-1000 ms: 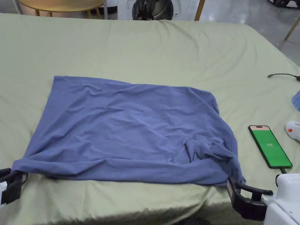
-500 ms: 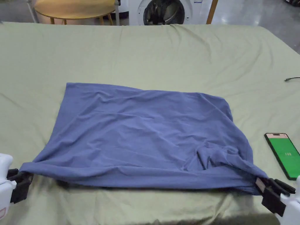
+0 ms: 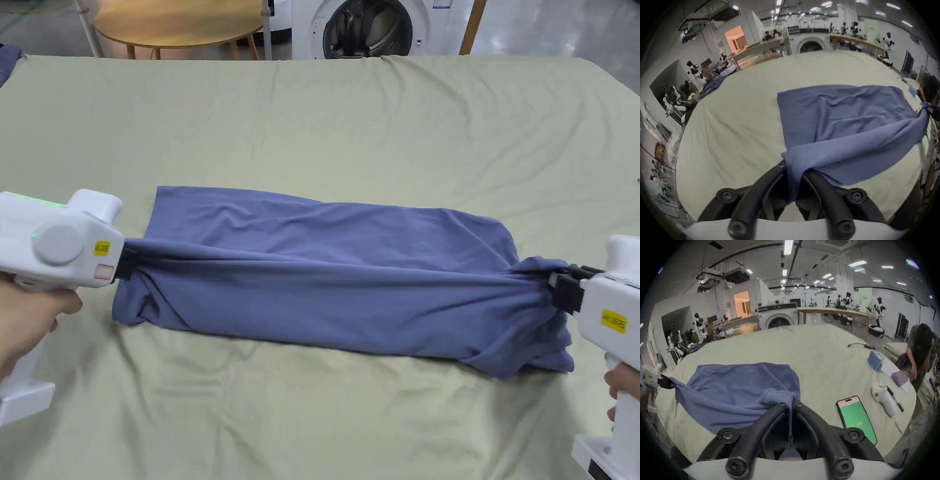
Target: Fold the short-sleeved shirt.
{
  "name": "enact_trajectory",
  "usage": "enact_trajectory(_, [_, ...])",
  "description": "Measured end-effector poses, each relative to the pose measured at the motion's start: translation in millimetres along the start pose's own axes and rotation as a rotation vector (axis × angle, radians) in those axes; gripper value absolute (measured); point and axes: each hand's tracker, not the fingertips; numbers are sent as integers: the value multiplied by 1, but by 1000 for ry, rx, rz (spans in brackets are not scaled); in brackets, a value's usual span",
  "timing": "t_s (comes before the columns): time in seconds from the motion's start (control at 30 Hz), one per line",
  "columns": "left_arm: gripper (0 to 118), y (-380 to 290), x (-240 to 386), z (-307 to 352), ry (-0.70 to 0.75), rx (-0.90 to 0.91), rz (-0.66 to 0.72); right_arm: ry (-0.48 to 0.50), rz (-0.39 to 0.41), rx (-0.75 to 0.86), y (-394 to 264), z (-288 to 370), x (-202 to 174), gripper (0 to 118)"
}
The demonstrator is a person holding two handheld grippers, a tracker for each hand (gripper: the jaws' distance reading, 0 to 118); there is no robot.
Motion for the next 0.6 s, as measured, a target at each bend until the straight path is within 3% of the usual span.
enact_trajectory(0.13, [3,-5,5,-15,-1,-18,17,-2,-1,-42,-4,-22,1,2])
enact_trajectory(0.17, [13,-8,6,-11,7,5,32,-6,-1,-39,-6,-22,1,13])
enact_trajectory(0.23, [75,-19,6,9,16,79,67,3,-2,-25,-8,-9,5,81])
enact_trajectory(0.27, [99,-26,8,20,13,114,70,20,-12,-22,-9,1,3,100])
enact_trajectory(0.3, [106,-35,12,37,27,178,76,48,-29,15,-12,18,-1,103])
enact_trajectory(0.37, [106,-53,17,71,57,315,102,55,-15,101,-20,51,-13,103])
enact_trajectory(0.53, [106,-112,58,133,-30,617,176,87,61,239,-53,114,-66,103])
enact_trajectory(0.6, [98,-131,72,139,14,655,157,96,97,277,-65,131,-85,101])
